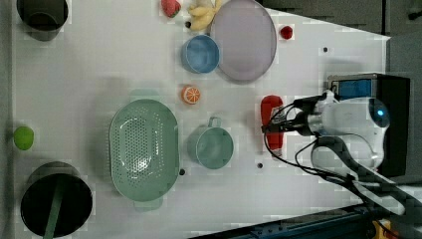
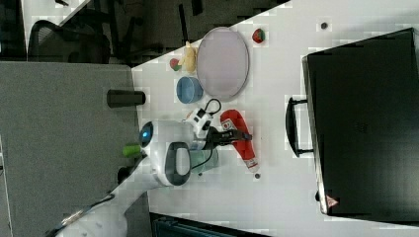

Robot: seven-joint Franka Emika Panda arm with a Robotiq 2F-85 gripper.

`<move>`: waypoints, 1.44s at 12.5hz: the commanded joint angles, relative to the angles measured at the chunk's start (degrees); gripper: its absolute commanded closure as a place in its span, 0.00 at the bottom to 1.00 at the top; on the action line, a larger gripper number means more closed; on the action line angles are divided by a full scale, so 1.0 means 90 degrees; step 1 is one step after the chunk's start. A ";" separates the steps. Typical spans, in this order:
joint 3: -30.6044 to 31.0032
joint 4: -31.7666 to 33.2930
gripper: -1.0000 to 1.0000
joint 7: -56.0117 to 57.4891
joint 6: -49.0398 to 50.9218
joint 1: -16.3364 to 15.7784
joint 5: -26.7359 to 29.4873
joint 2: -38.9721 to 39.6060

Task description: Pick Ketchup from the table and place it in strainer.

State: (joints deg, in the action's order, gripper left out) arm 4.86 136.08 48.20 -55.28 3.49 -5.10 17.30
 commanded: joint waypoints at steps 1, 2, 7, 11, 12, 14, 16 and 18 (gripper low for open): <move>0.0150 -0.0317 0.37 0.0102 0.0949 -0.0012 0.0039 -0.1432; 0.0232 -0.0432 0.37 0.0041 0.1547 -0.0028 0.0058 -0.1784; 0.1020 -0.1245 0.37 -0.0356 0.3138 -0.0311 0.0910 -0.2539; 0.1954 -0.1505 0.37 -0.2419 0.3120 -0.0625 0.1199 -0.2329; 0.2200 -0.1508 0.37 -0.3006 0.3022 -0.0689 0.1199 -0.2207; 0.2679 -0.1510 0.37 -0.3775 0.2569 -0.0800 0.1199 -0.1787; 0.3042 -0.1515 0.37 -0.4424 0.1639 -0.0883 0.1198 -0.1221; 0.3252 -0.1514 0.37 -0.4785 0.0585 -0.0961 0.1191 -0.0554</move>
State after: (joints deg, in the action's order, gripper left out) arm 34.55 122.87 12.37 -48.90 -5.76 5.21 13.41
